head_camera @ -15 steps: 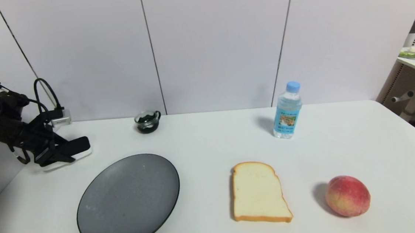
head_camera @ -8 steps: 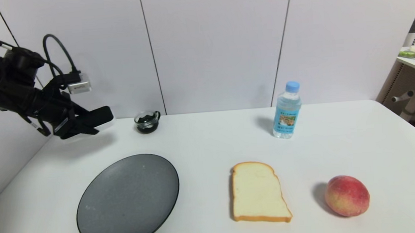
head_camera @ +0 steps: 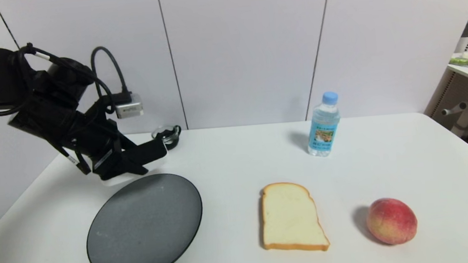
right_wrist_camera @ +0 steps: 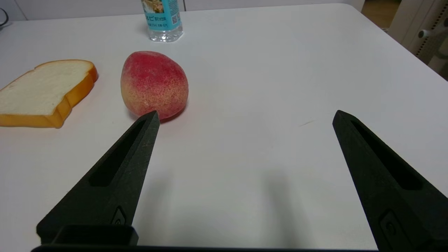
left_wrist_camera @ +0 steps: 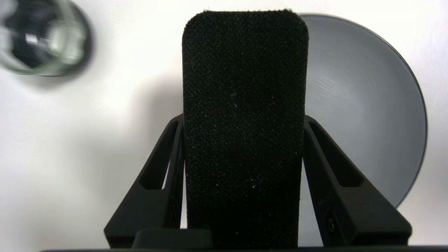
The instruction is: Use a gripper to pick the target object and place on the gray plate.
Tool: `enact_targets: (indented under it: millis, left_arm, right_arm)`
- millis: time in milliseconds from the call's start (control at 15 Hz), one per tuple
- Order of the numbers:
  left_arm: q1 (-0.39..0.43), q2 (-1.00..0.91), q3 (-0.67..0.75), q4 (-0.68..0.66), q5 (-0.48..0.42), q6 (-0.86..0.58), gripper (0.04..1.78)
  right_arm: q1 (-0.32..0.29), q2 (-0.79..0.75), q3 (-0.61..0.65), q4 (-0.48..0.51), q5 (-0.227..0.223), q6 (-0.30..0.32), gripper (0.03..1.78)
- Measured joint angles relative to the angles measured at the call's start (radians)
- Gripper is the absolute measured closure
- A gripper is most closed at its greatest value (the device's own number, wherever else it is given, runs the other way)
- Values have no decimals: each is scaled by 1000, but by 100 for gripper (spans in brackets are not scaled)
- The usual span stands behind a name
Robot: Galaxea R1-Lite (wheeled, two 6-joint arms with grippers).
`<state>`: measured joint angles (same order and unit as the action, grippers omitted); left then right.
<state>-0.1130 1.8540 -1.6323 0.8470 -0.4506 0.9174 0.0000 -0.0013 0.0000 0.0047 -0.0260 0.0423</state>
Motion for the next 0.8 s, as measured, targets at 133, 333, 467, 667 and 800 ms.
enact_targets:
  millis: [133, 333, 467, 667, 800]
  left_arm:
    - [-11, -37, 147, -97, 26, 0, 82]
    - [-21, -83, 343, -256, 40, -2, 82]
    - [-25, -102, 428, -309, 40, 0, 82]
    - [-46, -117, 476, -314, 40, 3, 82]
    - [-56, -121, 493, -315, 40, 2, 82]
  right_arm:
    - [0, 0, 0, 0, 0, 0, 10]
    - [0, 0, 0, 0, 0, 0, 10]
    - [0, 0, 0, 0, 0, 0, 10]
    - [0, 0, 0, 0, 0, 0, 10]
    - [0, 0, 0, 0, 0, 0, 10]
